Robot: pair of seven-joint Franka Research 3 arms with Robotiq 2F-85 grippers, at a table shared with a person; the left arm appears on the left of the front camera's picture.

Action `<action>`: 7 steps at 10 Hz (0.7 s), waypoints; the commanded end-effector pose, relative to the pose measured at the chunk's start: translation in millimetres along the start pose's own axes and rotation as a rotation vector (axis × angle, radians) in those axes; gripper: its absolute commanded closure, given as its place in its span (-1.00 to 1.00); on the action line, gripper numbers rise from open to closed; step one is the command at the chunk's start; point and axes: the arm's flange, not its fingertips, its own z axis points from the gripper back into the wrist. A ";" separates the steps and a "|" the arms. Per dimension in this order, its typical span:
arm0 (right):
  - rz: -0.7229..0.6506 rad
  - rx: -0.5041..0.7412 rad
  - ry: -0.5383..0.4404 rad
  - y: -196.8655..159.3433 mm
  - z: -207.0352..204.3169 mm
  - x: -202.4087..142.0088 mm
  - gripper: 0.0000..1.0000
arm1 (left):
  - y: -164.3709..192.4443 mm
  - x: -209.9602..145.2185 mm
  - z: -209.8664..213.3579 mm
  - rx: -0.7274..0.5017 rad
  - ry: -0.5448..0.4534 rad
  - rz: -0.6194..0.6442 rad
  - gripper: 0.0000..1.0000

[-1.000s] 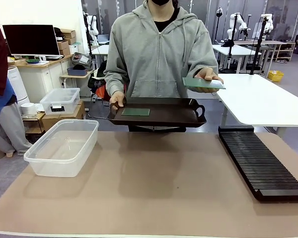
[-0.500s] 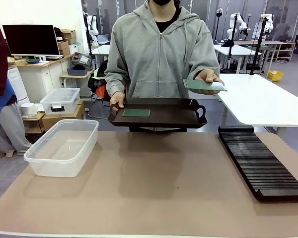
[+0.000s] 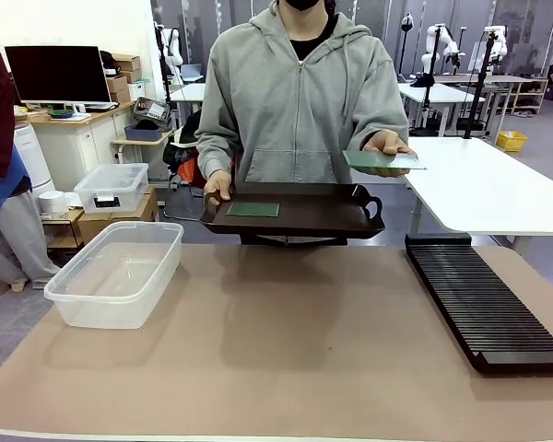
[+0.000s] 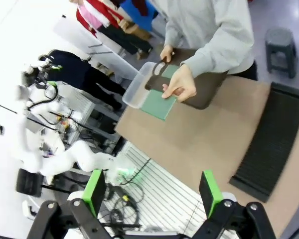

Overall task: Sort PCBs into racks and boxes based on the side picked up.
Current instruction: Pick up the Blank PCB handed by the Human.

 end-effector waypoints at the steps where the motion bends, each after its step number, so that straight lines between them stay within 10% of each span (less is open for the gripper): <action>1: -0.118 0.045 0.004 -6.6 -17.5 -1.6 -1.00 | 0.0 0.1 0.3 -0.001 -0.003 0.005 -1.00; 7: -0.316 0.151 0.113 -53.9 -81.8 -12.2 -1.00 | 0.0 0.1 0.3 -0.001 -0.003 0.005 -1.00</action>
